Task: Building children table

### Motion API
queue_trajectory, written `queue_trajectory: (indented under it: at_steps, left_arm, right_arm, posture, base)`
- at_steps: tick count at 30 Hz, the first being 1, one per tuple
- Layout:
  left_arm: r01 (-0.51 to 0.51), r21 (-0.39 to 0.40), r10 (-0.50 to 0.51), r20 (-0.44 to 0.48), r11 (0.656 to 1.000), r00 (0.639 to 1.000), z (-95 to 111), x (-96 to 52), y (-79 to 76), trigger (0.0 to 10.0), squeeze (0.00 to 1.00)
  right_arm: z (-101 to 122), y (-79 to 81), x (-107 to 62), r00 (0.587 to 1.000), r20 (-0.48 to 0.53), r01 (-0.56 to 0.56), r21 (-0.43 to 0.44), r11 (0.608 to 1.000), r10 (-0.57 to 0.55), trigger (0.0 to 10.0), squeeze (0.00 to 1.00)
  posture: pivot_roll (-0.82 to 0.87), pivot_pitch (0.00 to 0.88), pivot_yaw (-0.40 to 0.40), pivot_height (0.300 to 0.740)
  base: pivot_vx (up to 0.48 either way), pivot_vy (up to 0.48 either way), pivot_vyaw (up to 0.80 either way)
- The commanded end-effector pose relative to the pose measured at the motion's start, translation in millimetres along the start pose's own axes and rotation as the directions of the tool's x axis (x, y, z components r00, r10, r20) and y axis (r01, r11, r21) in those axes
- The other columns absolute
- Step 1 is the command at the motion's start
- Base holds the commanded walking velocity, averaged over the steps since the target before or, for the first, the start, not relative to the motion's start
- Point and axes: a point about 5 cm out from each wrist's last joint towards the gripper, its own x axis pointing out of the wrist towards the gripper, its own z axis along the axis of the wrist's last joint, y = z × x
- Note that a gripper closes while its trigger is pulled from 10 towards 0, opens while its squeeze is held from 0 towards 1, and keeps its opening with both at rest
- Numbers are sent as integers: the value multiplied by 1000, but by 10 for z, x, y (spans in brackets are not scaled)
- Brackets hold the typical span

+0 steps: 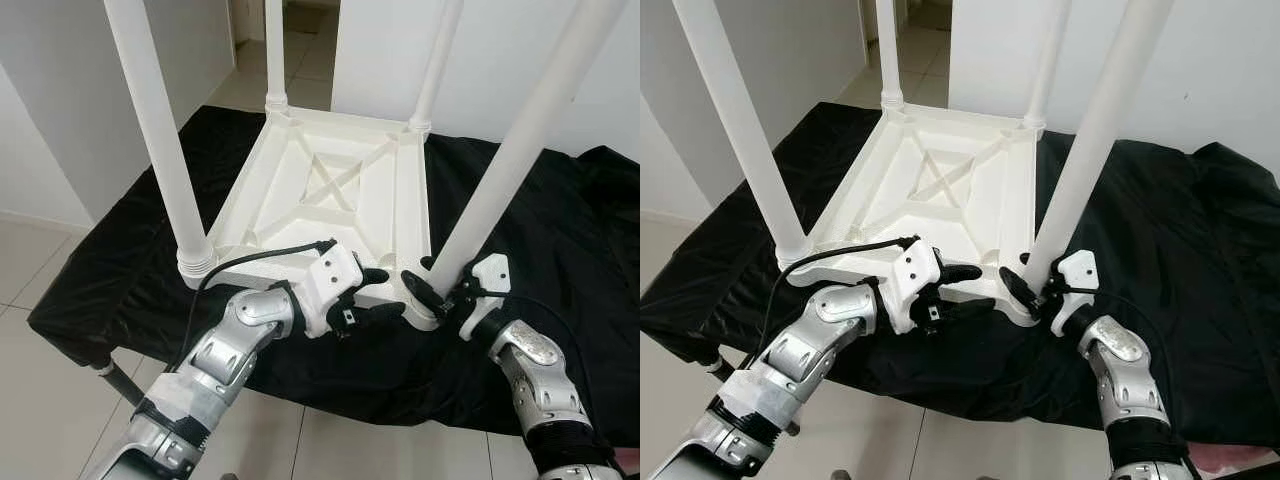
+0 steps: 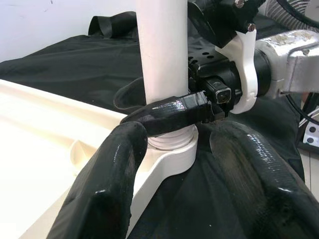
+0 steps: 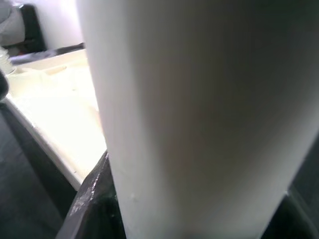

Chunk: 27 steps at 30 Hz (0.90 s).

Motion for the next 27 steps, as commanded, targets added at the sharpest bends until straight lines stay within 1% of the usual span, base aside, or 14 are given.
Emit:
queue_trajectory:
  at_steps: [1, 5, 7, 8, 9, 12, 14, 15, 16, 17, 20, 24, 25, 27]
  left_arm:
    - [57, 7, -57, 0, 998, 998, 11, 8, -49, 10000, 0]
    - [48, 13, -48, 2, 999, 999, 12, 14, -55, 10000, 0]
    - [29, 29, -29, 6, 999, 1000, 15, 21, -55, 10000, 0]
    - [29, 29, -29, 6, 999, 1000, 15, 21, -55, 10000, 0]
    - [35, 13, -35, 5, 999, 999, 2, 31, -74, 10000, 0]
    - [35, 13, -35, 9, 999, 999, 4, 31, -90, 10000, 0]
    - [33, 16, -33, 11, 999, 999, 7, 30, -92, 10000, 0]
    - [32, 15, -32, 11, 999, 999, 4, 23, -95, 10000, 0]
    - [31, 8, -31, 12, 999, 999, -1, 17, -97, 10000, 0]
    - [31, 8, -31, 12, 999, 999, -1, 17, -97, 10000, 0]
    - [30, 3, -30, 13, 1000, 999, -3, 16, -104, 10000, 0]
    - [31, 5, -31, 18, 1000, 999, 5, 31, -112, 10000, 0]
    - [32, 5, -32, 18, 999, 999, 5, 32, -111, 10000, 0]
    - [33, 7, -33, 18, 999, 999, 3, 33, -109, 10000, 0]
  right_arm:
    - [-30, 12, -31, 999, 12, 51, 61, 997, -52, 10000, 0]
    - [-27, 69, -27, 993, 33, 112, 53, 992, -114, 10000, 0]
    - [-99, 104, -11, 968, 21, 251, 26, 968, -252, 10000, 0]
    - [-99, 104, -11, 968, 21, 251, 26, 968, -252, 10000, 0]
    - [-191, 139, -21, 914, 10, 405, 38, 913, -406, 10000, 0]
    - [-265, 203, -42, 872, -13, 489, 46, 871, -489, 10000, 0]
    - [-282, 226, -48, 862, -19, 506, 47, 861, -506, 10000, 0]
    - [-296, 253, -64, 827, -30, 562, 66, 825, -561, 10000, 0]
    - [-293, 276, -68, 778, -41, 628, 95, 773, -627, 10000, 0]
    - [-293, 276, -68, 778, -41, 628, 95, 773, -627, 10000, 0]
    - [-269, 350, -48, 686, -69, 726, 136, 674, -724, 10000, 0]
    - [-245, 462, 10, 677, -70, 733, 145, 664, -732, 10000, 0]
    - [-236, 478, 19, 686, -60, 725, 135, 675, -725, 10000, 0]
    - [-227, 469, 15, 675, -52, 736, 120, 666, -736, 10000, 0]
  posture:
    - [-76, 0, -31, 740]
    - [-76, 0, -34, 740]
    - [-79, 0, -35, 740]
    - [-79, 0, -35, 740]
    - [-79, 0, -37, 740]
    - [-74, 0, -39, 740]
    - [-74, 0, -39, 740]
    - [-73, 0, -41, 740]
    - [-74, 0, -42, 740]
    - [-74, 0, -42, 740]
    - [-73, 0, -42, 740]
    - [-73, 0, -42, 740]
    - [-77, 0, -39, 740]
    - [-80, 0, -38, 740]
  base:
    - [0, 0, 0]
    - [0, 0, 0]
    - [0, 0, 0]
    - [0, 0, 0]
    - [0, 0, 0]
    - [0, 0, 0]
    - [0, 0, 0]
    - [0, 0, 0]
    - [0, 0, 0]
    - [0, 0, 0]
    - [0, 0, 0]
    - [0, 0, 0]
    - [0, 0, 0]
    - [0, 0, 0]
